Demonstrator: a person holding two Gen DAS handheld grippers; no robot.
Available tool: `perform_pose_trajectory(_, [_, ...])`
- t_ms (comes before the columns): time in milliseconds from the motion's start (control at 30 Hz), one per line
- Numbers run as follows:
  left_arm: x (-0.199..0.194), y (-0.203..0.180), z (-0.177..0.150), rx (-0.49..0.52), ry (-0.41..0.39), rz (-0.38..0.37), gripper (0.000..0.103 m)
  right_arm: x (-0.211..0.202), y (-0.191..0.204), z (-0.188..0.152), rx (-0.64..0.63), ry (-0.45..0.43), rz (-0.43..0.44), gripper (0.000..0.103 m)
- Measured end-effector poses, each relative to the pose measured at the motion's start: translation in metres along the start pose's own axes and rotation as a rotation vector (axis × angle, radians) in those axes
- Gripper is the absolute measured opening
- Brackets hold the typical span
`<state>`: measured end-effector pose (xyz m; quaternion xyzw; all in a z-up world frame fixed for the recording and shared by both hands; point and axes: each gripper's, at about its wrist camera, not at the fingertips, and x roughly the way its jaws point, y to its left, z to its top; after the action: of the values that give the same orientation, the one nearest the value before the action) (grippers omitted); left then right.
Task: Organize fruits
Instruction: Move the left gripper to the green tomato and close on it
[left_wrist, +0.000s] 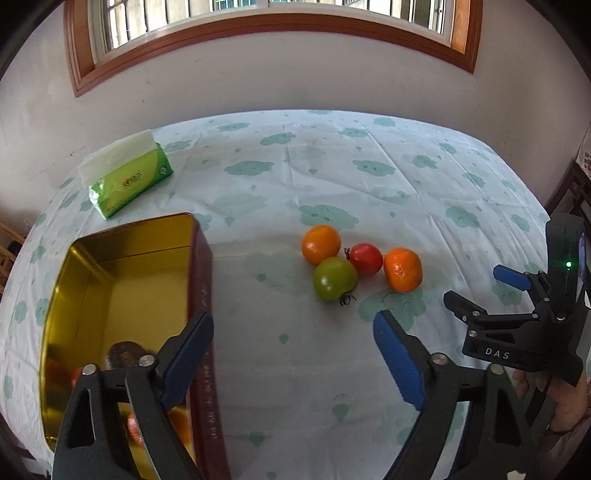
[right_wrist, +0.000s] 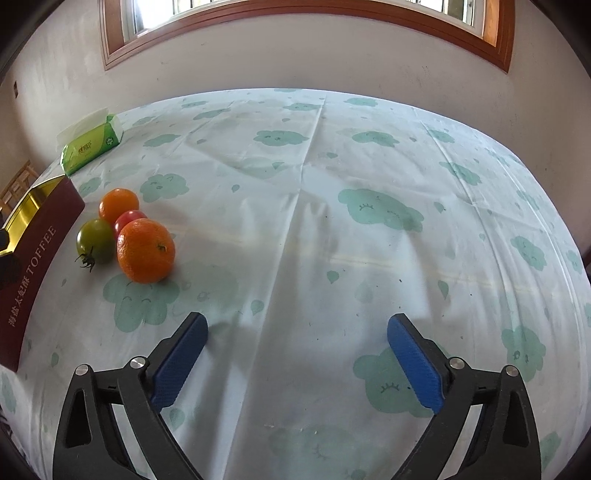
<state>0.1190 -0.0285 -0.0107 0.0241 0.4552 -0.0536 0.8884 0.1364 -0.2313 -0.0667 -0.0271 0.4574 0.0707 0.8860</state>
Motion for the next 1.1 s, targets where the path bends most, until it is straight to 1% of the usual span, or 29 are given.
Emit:
perform_pose_trajectory(67, [0.007,-0.004,0.001,0.008,0.018,-0.006,0.077,0.002,0.001,0.000,-0.006,0.008,0.004,0.103])
perform_pose_trajectory(200, [0.018,-0.011,0.002,0.027,0.026,-0.027,0.070,0.000,0.003,0.002,-0.006,0.009,0.004,0.103])
perform_pose_trajectory(233, [0.021,-0.011,0.003,0.026,0.033,-0.032,0.065,0.001,0.002,0.001,-0.007,0.008,0.003,0.103])
perform_pose_trajectory(333, [0.031,-0.011,0.007,0.010,0.054,-0.066,0.057,0.001,0.001,0.001,-0.007,0.008,0.003,0.103])
perform_pose_trajectory(567, [0.046,-0.019,0.014,0.035,0.058,-0.078,0.052,0.000,0.002,0.001,-0.007,0.008,0.003,0.103])
perform_pose_trajectory(633, [0.049,-0.019,0.016,0.033,0.063,-0.078,0.046,0.001,0.002,0.001,-0.007,0.008,0.003,0.103])
perform_pose_trajectory(767, [0.057,-0.021,0.018,0.036,0.075,-0.082,0.041,0.000,0.002,0.001,-0.007,0.008,0.003,0.103])
perform_pose_trajectory(800, [0.058,-0.021,0.018,0.036,0.077,-0.085,0.037,0.001,0.002,0.001,-0.007,0.008,0.003,0.103])
perform_pose_trajectory(833, [0.060,-0.022,0.018,0.035,0.081,-0.089,0.036,0.001,0.001,0.001,-0.007,0.008,0.003,0.103])
perform_pose_trajectory(967, [0.063,-0.023,0.018,0.033,0.084,-0.089,0.036,0.001,0.002,0.001,-0.007,0.008,0.003,0.103])
perform_pose_trajectory(1100, [0.065,-0.022,0.018,0.031,0.082,-0.089,0.033,0.000,0.003,0.001,-0.007,0.008,0.003,0.103])
